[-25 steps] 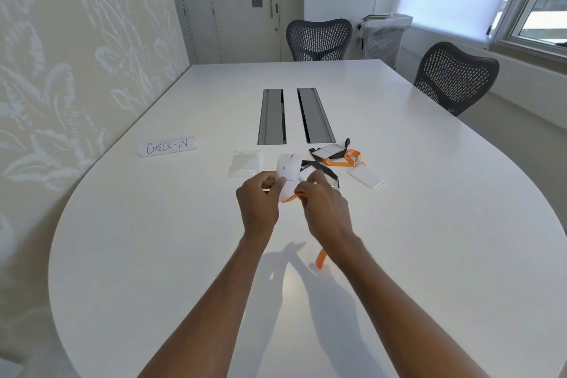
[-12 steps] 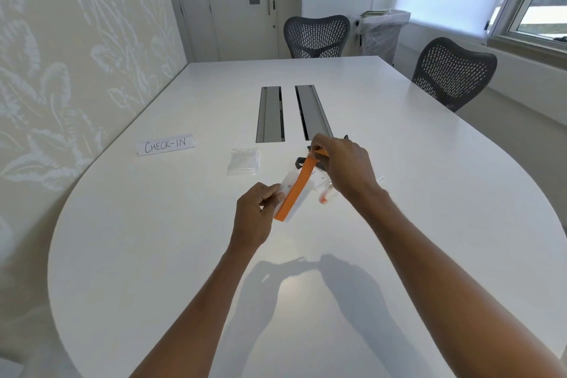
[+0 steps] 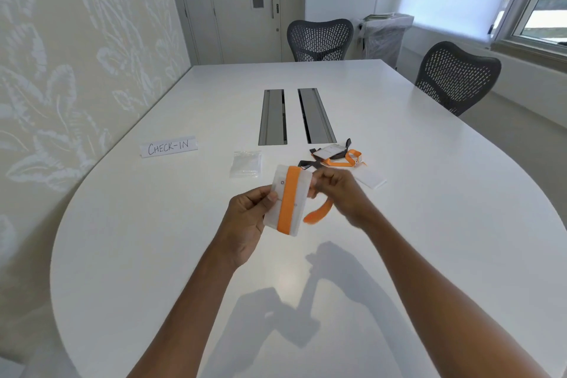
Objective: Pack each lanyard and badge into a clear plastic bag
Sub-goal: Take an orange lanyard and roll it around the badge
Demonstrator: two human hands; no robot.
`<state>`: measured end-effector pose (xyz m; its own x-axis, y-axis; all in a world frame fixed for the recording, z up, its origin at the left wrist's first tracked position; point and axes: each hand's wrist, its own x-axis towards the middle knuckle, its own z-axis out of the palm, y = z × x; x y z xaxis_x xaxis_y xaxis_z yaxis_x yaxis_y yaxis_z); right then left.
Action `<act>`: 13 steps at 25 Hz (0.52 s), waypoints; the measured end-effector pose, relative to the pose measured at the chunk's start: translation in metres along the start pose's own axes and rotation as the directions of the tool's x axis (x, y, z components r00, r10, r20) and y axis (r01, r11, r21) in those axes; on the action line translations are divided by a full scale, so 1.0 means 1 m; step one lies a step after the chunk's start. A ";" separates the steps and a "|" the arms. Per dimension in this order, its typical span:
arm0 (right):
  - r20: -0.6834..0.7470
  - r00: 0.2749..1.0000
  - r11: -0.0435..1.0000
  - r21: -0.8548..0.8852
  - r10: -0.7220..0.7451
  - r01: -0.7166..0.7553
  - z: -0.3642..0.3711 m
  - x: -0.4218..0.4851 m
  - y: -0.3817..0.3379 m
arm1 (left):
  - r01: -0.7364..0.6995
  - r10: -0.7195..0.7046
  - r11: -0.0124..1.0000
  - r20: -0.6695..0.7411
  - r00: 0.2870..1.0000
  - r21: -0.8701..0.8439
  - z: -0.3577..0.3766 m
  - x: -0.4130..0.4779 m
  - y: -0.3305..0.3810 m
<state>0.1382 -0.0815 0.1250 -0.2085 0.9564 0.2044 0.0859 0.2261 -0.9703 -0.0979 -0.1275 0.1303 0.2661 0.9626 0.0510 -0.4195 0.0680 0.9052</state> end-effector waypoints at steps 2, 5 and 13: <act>0.081 0.996 0.988 0.150 0.036 -0.048 0.016 -0.009 0.017 | -0.006 0.005 0.999 -0.038 0.999 -0.036 0.007 0.003 0.005; 0.220 0.974 0.958 0.263 0.059 -0.118 0.032 -0.017 0.020 | -0.028 0.028 1.000 -0.087 0.996 -0.003 0.016 0.004 0.009; 0.236 0.941 0.700 0.628 0.244 -0.339 0.063 -0.023 0.002 | -0.060 0.079 0.994 -0.213 0.974 0.091 0.027 0.009 0.012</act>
<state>0.0819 -0.1147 0.1106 -0.4047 0.9114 -0.0749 -0.4814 -0.2820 -0.8299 -0.0771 -0.1255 0.1527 0.0412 0.9987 0.0310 -0.3537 -0.0144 0.9352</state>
